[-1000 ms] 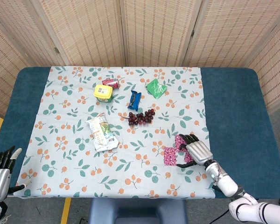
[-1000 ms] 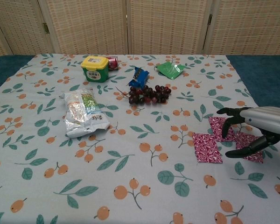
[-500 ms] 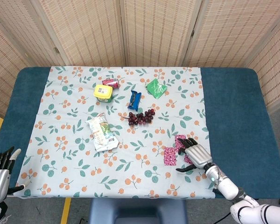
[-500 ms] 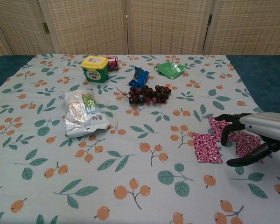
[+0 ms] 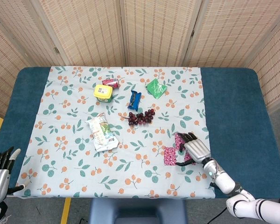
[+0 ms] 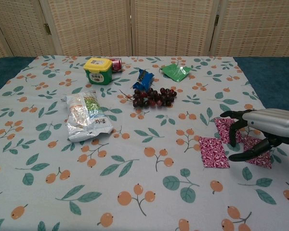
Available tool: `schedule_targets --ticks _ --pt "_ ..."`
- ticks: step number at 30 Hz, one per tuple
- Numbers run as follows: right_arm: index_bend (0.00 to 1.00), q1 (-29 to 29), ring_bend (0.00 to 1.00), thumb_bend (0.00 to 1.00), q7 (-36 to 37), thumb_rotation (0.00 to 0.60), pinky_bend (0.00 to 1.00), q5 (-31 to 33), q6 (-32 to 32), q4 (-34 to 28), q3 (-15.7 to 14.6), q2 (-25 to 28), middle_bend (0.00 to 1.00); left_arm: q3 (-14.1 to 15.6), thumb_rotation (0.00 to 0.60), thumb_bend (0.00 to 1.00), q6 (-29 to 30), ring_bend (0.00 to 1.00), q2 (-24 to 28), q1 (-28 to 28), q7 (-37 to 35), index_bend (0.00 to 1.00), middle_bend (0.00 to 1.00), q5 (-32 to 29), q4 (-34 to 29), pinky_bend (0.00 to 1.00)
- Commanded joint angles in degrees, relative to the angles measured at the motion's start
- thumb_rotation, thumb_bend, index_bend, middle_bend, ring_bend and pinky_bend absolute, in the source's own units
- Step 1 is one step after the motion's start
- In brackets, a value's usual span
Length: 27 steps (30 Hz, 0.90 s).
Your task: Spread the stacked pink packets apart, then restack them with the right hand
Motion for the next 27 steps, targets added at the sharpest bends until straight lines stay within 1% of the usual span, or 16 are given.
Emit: schedule_targets --ticks 1,6,12,17,21,24,27 --pt "0.33 0.49 0.0 0.08 0.04 0.232 0.0 0.59 -0.57 0.75 0.46 -0.34 0.04 0.02 0.6 0.19 -0.03 0.03 -0.03 0.03 -0.02 0.01 0.0 -0.05 0.06 0.0" --pt "0.33 0.76 0.0 0.08 0.5 0.231 0.0 0.82 -0.28 0.73 1.01 -0.09 0.04 0.01 0.6 0.19 0.07 0.03 -0.01 0.16 -0.14 0.01 0.0 -0.12 0.17 0.0" --pt "0.33 0.62 0.0 0.08 0.64 0.23 0.0 0.85 0.23 -0.11 0.97 0.77 0.04 0.05 0.6 0.19 -0.17 0.03 -0.14 0.0 -0.03 0.01 0.0 0.04 0.17 0.0" --pt "0.33 -0.4 0.0 0.08 2.45 0.234 0.0 -0.12 2.1 -3.87 0.68 2.68 0.04 -0.01 0.6 0.19 -0.17 0.03 -0.07 -0.08 -0.04 0.01 0.0 0.13 0.07 0.0" --pt "0.33 -1.44 0.0 0.08 4.46 0.269 0.0 -1.01 3.45 -7.8 0.18 4.64 0.04 -0.04 0.6 0.19 -0.12 0.03 -0.01 -0.15 -0.05 0.01 0.0 0.28 -0.02 0.0" --pt "0.32 -1.97 0.0 0.08 4.02 0.292 0.0 -1.06 4.27 -9.52 -0.11 5.19 0.04 0.0 0.6 0.19 -0.05 0.03 -0.05 -0.22 -0.11 0.01 0.0 0.54 -0.04 0.0" --pt "0.31 -2.63 0.0 0.08 2.07 0.379 0.0 -0.59 5.67 -10.26 -0.21 4.51 0.04 0.18 0.6 0.19 0.1 0.03 -0.11 -0.19 -0.4 0.01 0.0 0.91 0.02 0.0"
